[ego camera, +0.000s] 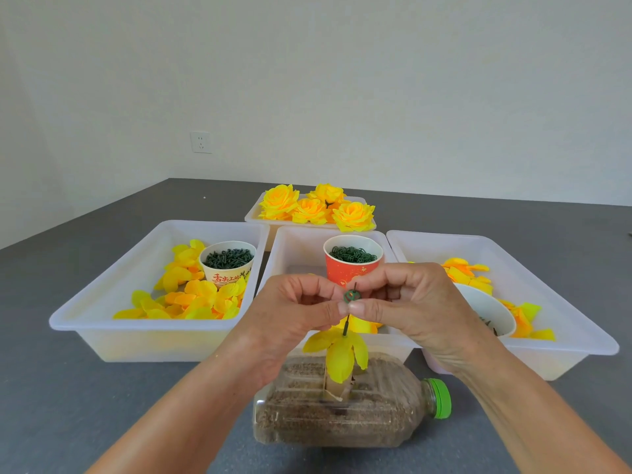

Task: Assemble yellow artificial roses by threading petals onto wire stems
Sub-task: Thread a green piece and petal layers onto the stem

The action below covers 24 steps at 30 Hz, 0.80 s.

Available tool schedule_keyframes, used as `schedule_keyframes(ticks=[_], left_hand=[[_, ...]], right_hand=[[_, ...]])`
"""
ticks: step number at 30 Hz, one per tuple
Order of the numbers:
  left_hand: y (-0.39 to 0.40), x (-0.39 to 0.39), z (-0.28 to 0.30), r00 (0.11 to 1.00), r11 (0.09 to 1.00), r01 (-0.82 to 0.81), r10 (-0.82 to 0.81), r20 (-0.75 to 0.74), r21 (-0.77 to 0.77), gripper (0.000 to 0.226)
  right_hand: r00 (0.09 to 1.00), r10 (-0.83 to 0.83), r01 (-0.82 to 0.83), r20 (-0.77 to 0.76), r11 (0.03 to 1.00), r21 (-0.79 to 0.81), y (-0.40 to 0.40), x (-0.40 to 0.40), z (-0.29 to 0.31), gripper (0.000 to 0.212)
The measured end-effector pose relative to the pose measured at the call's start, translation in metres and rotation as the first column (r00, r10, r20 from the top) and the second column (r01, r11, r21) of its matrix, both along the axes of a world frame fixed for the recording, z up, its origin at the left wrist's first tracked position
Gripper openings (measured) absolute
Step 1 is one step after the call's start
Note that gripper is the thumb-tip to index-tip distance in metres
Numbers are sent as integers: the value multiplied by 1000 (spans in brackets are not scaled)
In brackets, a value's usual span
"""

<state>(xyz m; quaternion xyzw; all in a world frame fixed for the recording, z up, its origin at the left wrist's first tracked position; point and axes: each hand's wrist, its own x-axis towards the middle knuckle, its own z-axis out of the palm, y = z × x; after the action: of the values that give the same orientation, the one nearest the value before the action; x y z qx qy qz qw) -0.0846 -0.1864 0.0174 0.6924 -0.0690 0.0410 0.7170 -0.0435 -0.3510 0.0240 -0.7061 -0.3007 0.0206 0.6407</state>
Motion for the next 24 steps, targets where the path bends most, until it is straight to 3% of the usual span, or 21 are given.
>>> schedule_keyframes(ticks=[12, 24], left_hand=[[2, -2, 0, 981, 970, -89, 124, -146, 225, 19], [2, 2, -4, 915, 996, -50, 78, -397, 80, 18]], right_hand=[[998, -40, 35, -51, 995, -95, 2, -13, -10, 26], [991, -50, 40, -121, 995, -91, 3, -14, -19, 15]])
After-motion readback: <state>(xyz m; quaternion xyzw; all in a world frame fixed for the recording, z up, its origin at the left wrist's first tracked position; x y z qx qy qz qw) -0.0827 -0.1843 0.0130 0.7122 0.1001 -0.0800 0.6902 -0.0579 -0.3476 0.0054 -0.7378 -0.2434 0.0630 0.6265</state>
